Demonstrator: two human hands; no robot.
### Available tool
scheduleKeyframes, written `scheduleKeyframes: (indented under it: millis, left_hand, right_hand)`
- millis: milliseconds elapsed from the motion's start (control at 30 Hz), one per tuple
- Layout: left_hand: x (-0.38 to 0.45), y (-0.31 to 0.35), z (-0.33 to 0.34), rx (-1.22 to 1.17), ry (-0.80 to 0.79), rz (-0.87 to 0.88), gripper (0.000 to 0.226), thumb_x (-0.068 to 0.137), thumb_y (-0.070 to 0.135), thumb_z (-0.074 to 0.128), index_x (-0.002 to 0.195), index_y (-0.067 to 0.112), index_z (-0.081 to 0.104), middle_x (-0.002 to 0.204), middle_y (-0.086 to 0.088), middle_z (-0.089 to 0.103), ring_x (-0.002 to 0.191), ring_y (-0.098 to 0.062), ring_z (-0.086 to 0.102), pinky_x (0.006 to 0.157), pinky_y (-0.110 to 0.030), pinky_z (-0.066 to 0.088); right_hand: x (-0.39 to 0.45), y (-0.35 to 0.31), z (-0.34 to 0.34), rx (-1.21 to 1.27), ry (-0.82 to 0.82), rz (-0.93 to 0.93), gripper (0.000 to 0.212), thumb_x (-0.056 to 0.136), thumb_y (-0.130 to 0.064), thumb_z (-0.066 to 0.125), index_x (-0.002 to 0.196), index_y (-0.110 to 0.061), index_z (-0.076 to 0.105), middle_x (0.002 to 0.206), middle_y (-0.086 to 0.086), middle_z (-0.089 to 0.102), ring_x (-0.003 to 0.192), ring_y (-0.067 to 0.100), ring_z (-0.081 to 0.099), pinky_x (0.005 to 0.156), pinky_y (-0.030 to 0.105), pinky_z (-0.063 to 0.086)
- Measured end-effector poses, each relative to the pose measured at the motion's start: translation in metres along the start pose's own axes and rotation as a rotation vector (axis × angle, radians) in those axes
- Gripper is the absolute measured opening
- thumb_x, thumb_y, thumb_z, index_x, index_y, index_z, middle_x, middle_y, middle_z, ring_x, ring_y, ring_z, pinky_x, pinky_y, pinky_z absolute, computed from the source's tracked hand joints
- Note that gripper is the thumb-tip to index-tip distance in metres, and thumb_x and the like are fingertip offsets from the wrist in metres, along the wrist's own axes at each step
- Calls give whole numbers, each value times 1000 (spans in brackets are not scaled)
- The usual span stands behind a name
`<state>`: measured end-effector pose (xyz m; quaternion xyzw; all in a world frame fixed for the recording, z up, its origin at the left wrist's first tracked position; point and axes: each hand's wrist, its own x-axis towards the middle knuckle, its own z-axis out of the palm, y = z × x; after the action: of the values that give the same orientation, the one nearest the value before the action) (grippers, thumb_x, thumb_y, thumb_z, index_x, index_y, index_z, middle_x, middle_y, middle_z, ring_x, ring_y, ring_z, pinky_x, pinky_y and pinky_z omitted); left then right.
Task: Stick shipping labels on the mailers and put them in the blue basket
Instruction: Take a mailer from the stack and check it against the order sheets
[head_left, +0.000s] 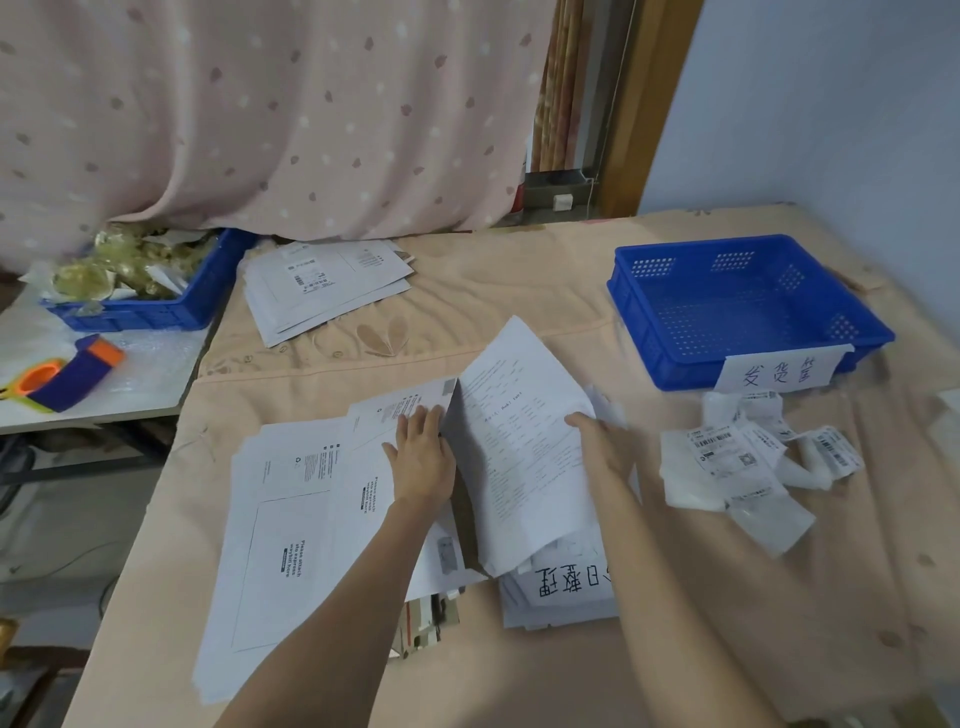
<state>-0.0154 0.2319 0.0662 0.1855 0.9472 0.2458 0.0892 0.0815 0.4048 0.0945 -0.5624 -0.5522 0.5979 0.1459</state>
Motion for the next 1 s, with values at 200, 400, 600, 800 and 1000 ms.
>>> scheduleKeyframes:
  millis: [200,400,600,800,1000]
  left_hand:
    - [1,-4,-6,-86,-9,11,49,96,1,32,143,14,38,155,-5,25,146,-29,9,112,-59,10]
    - [1,-9,-9,-129,-38,43,56,93,-4,31,146,14,36,157,-4,24,145,-28,10,112,-55,12]
    - [1,-15,-9,-133,-31,25,56,94,-3,32,147,14,33,157,-5,24,145,-30,10,113,-54,12]
    - [4,-11,-10,-151,-36,43,56,94,-3,31,147,14,33,157,-5,24,145,-30,12,112,-53,12]
    - [3,-9,-10,-173,7,12,56,92,-4,32,145,14,36,156,-5,26,144,-28,13,113,-55,7]
  right_hand:
    - [11,9,-3,-283,-109,-58,21,74,-22,74,77,-3,66,76,7,63,66,23,57,65,30,43]
    - [3,18,9,-281,-49,-166,27,82,-25,65,84,2,65,71,7,64,68,25,59,57,26,36]
    - [8,26,12,-222,-245,-15,18,78,-16,73,93,-6,69,91,6,68,84,23,62,72,28,49]
    - [6,33,25,-485,-486,-22,35,76,-9,70,111,-7,66,110,6,68,101,26,63,93,39,51]
    - [-8,30,37,-405,-567,-59,44,86,7,53,128,-10,51,122,7,60,110,25,56,88,33,46]
